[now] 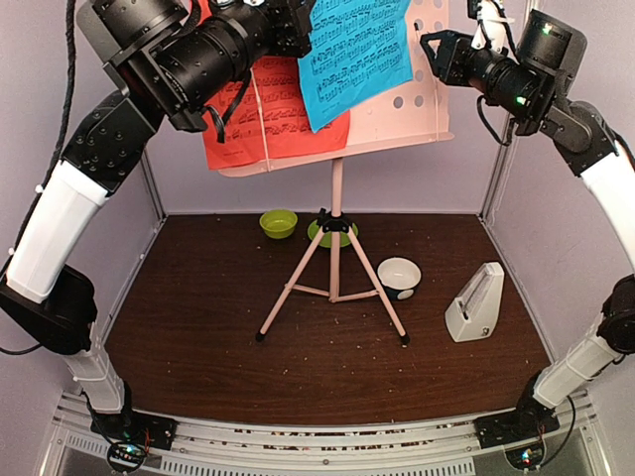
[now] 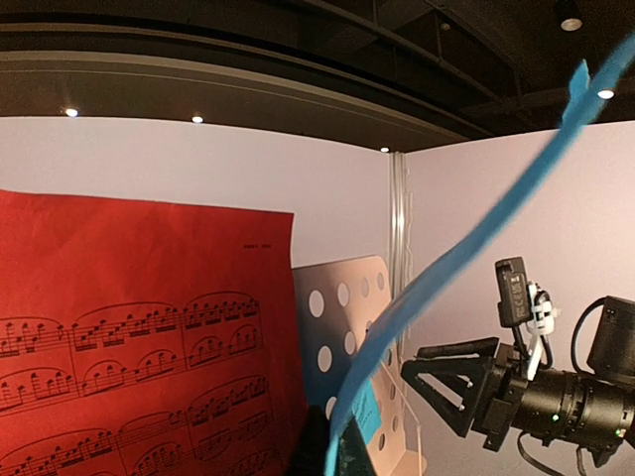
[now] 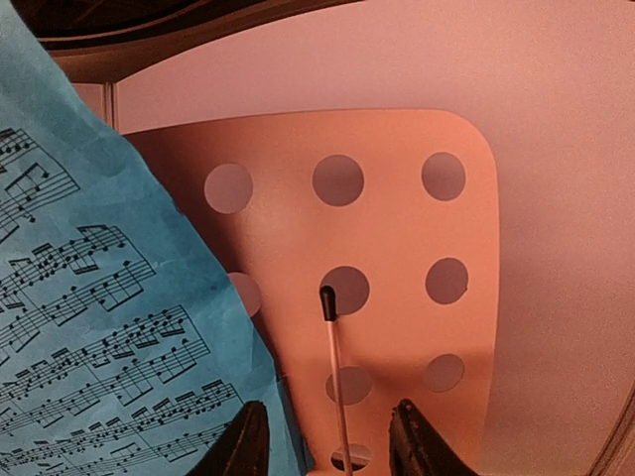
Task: Set up the instrument practice props
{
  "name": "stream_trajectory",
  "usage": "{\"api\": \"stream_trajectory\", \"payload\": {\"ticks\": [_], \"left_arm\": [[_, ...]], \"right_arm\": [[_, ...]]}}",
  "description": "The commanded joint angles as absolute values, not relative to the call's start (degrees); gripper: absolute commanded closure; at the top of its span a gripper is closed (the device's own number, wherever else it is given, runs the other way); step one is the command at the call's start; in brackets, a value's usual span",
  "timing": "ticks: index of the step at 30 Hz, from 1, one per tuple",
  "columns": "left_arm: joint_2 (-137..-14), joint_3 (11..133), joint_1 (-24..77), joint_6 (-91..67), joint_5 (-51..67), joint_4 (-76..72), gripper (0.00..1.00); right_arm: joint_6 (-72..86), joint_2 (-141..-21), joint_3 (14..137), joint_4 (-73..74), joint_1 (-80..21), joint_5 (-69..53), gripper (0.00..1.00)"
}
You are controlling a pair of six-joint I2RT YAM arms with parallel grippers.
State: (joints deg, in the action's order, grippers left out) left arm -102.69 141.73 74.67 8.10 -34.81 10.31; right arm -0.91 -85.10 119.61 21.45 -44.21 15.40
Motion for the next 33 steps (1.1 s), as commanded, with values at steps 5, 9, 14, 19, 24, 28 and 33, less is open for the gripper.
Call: {"api": "stream_trajectory", "payload": {"ticks": [5, 9, 14, 19, 24, 28, 33], "left_arm": [[-102.22, 141.6, 74.27, 9.37, -34.01, 7.21, 1.0], [-102.0, 141.42, 74.27, 9.39, -34.04, 7.3, 1.0], [-101.4, 140.67, 74.26, 9.73, -34.59, 6.85, 1.0], [-101.25, 140.36, 74.14, 9.75, -35.22, 5.89, 1.0], [-101.29, 140.28, 73.74, 10.12, -38.67, 4.61, 1.0], [-101.4, 140.19, 73.44, 10.46, -40.87, 3.97, 1.0], [-101.81, 140.35, 72.83, 9.9, -39.52, 4.0, 1.0]], "right_arm": [[0.0, -87.84, 121.88, 26.88, -43.96, 17.57, 0.62], [0.0, -88.76, 122.54, 28.0, -43.95, 18.64, 0.62], [-0.03, -89.57, 123.1, 28.59, -43.96, 19.36, 0.7], [-0.65, -89.14, 122.51, 27.74, -43.95, 20.16, 0.93], [-1.5, -84.65, 114.68, 19.23, -44.02, 19.05, 1.0], [-2.24, -81.46, 108.74, 12.31, -43.95, 17.31, 1.0], [-3.88, -79.51, 104.0, 6.21, -43.95, 14.17, 1.0]]}}
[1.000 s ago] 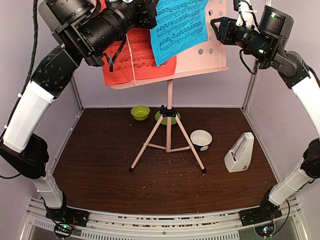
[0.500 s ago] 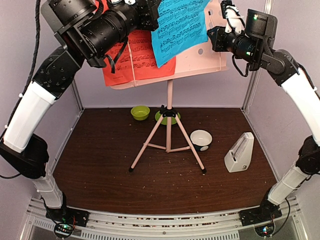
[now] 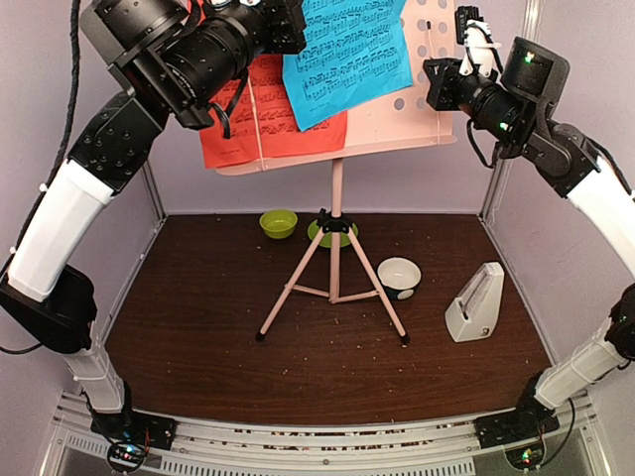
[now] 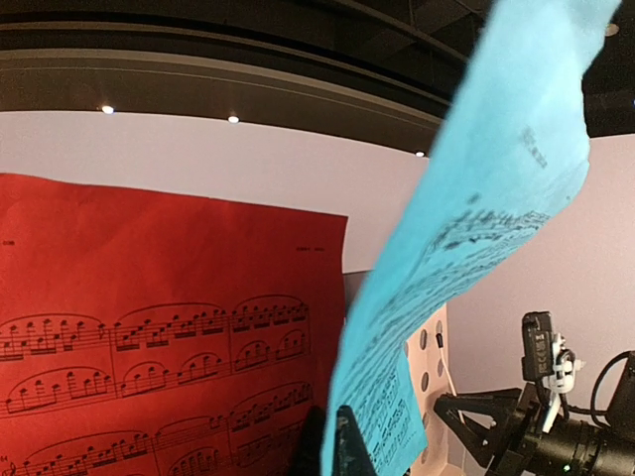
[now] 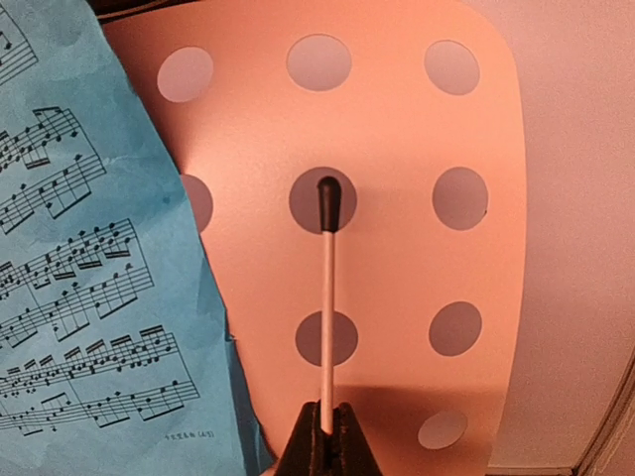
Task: Set up the instrument practice props
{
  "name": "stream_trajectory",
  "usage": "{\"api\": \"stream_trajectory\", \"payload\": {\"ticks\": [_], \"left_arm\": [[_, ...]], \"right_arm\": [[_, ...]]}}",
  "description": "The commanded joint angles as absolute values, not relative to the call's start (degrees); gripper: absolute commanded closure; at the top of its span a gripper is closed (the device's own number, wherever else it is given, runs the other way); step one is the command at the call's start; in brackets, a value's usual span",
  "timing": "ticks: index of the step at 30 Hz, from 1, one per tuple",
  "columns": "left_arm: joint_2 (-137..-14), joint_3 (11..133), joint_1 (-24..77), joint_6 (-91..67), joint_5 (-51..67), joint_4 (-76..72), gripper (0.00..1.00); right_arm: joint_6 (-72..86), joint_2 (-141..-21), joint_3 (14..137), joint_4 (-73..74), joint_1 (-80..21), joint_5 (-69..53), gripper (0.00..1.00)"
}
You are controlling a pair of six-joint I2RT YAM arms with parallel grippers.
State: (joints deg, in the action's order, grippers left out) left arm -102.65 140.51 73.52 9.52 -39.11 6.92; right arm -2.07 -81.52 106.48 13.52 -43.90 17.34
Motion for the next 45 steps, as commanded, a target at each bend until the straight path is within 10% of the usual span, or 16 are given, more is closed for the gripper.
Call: {"api": "stream_trajectory", "payload": {"ticks": [1, 45], "left_arm": [[-101.98, 140.5, 72.65, 9.73, -38.83, 4.07, 1.0], [-111.18, 147.65, 64.04, 2.62, -15.71, 10.54, 1.0]], "right_arm": [[-4.17, -79.46, 103.71, 5.78, -43.96, 13.61, 1.0], [-3.35, -74.08, 91.22, -5.64, -43.96, 5.56, 1.0]]}}
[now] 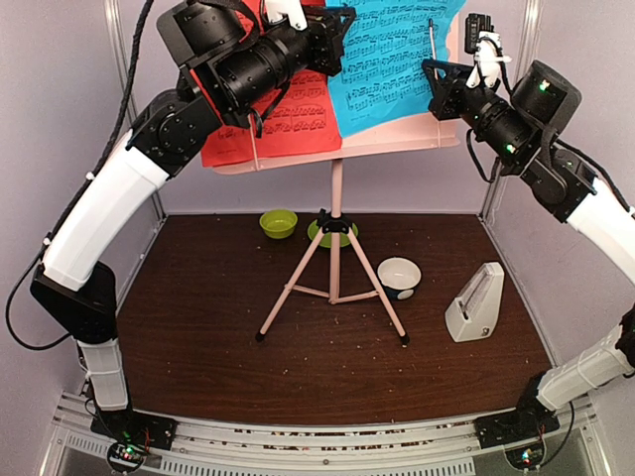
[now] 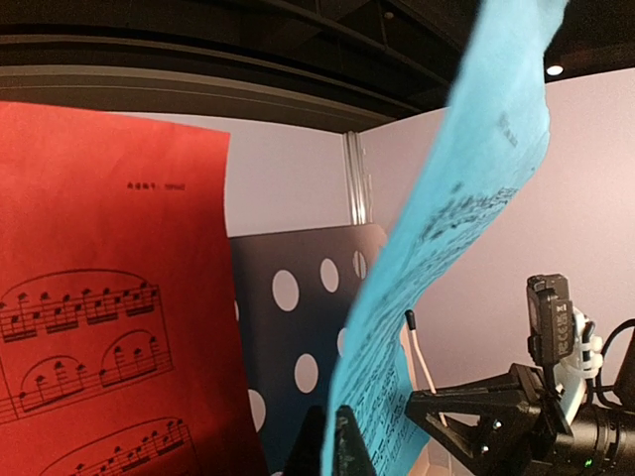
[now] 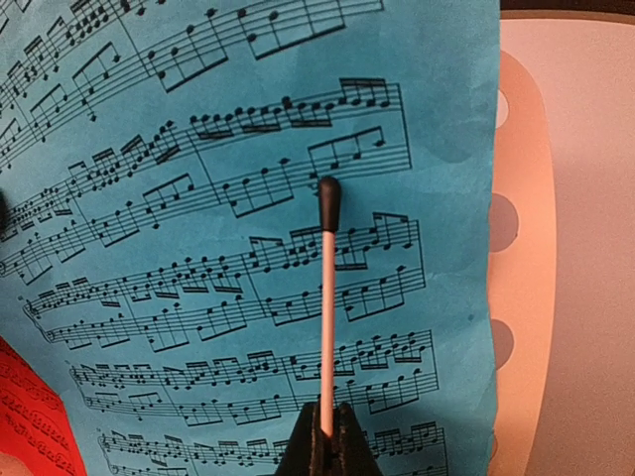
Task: Set up the instrument practice props
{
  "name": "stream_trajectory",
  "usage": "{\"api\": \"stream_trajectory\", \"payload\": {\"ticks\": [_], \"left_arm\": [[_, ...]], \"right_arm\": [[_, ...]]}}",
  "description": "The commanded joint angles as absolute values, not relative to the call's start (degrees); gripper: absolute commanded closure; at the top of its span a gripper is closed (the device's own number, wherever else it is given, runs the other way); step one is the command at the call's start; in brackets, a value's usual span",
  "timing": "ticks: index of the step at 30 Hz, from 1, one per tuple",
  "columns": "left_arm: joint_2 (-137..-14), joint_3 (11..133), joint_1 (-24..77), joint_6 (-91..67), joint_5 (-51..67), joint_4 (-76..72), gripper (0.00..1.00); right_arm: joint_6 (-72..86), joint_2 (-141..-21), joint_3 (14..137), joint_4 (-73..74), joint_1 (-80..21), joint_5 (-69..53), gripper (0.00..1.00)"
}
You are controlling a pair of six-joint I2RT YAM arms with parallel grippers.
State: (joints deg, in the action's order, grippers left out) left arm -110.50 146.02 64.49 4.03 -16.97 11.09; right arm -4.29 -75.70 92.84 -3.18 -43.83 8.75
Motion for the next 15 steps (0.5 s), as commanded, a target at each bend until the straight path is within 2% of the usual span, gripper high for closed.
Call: {"api": "stream_trajectory", "payload": {"ticks": [1, 5, 15], "left_arm": [[-111.23, 147.66, 64.02, 2.51, -15.69, 10.62, 0.99], [-111.11, 147.89, 64.01, 2.46, -16.43, 10.79, 0.92], [-110.64, 148.18, 64.03, 2.37, -17.47, 10.55, 0.57]], "right_arm": [[-3.37, -73.9, 90.82, -5.96, -44.01, 5.4, 1.0], [-3.34, -73.7, 90.05, -6.43, -43.97, 5.36, 1.0], [-3.52, -73.65, 89.65, -6.77, -44.0, 5.32, 1.0]]}}
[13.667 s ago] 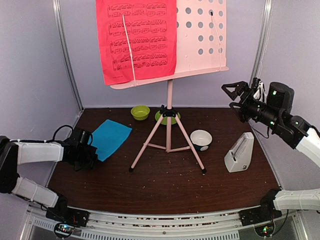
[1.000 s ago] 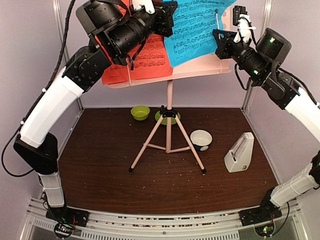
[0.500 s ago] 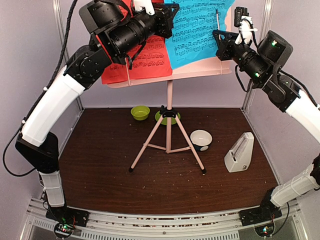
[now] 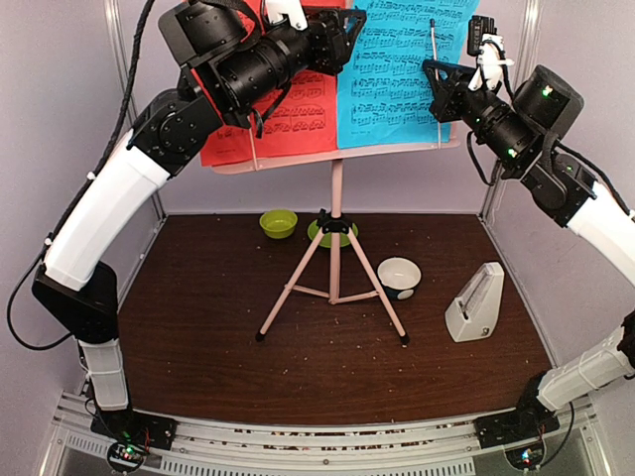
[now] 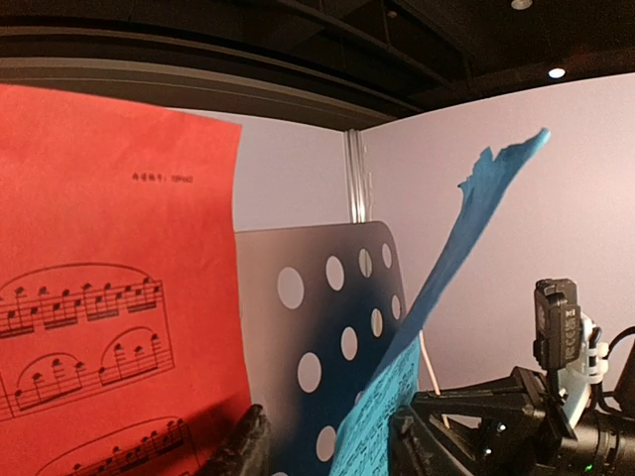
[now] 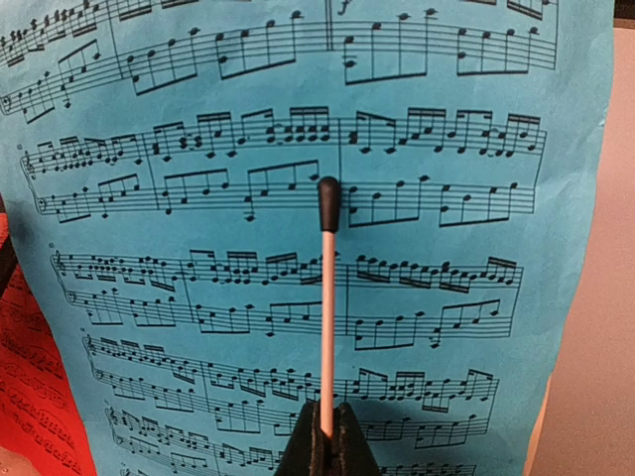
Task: Set up the instrument practice props
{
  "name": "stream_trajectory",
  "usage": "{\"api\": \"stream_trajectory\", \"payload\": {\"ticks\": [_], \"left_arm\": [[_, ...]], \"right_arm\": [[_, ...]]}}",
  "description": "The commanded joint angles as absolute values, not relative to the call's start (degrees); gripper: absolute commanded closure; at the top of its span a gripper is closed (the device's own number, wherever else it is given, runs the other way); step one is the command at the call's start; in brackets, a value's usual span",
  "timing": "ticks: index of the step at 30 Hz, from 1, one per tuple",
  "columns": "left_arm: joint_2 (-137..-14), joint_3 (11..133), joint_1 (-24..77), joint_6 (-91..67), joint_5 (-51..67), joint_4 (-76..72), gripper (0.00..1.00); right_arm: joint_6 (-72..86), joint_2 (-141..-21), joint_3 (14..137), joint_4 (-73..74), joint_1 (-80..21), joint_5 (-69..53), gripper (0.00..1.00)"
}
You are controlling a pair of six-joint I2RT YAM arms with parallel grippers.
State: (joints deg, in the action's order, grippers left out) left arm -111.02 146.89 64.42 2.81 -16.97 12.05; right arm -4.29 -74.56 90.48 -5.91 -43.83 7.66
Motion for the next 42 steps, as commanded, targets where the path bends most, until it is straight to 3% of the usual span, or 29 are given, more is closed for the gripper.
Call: {"api": "stream_trajectory", "payload": {"ticks": [1, 6, 12, 26, 32, 39, 42], "left_arm": [[-110.59, 148.18, 64.06, 2.36, -17.49, 10.48, 0.53], [-109.91, 148.17, 64.14, 2.24, -17.06, 10.11, 0.43], [-107.98, 146.88, 65.7, 5.08, -17.62, 9.56, 0.3], [-103.1, 142.46, 67.01, 6.51, -19.18, 11.93, 0.25], [-98.07, 136.6, 67.53, 6.24, -19.69, 14.09, 0.24], [-87.78, 122.13, 68.0, 4.16, -24.76, 12.97, 0.17], [-82.61, 116.04, 67.99, 2.76, -27.0, 13.0, 0.12]], "right_arm": [[-3.52, -73.65, 89.65, -6.77, -43.96, 5.4, 1.0], [-3.42, -73.57, 89.43, -6.68, -43.96, 6.02, 1.0], [-2.9, -73.48, 89.12, -6.64, -43.99, 6.8, 0.81], [-2.64, -71.62, 88.33, -6.61, -43.98, 7.38, 0.65], [-2.68, -70.09, 88.42, -5.71, -44.03, 7.3, 0.51], [-2.42, -66.36, 87.89, -3.44, -44.01, 7.91, 0.2], [-2.05, -64.47, 87.81, -1.01, -43.96, 8.66, 0.13]]}}
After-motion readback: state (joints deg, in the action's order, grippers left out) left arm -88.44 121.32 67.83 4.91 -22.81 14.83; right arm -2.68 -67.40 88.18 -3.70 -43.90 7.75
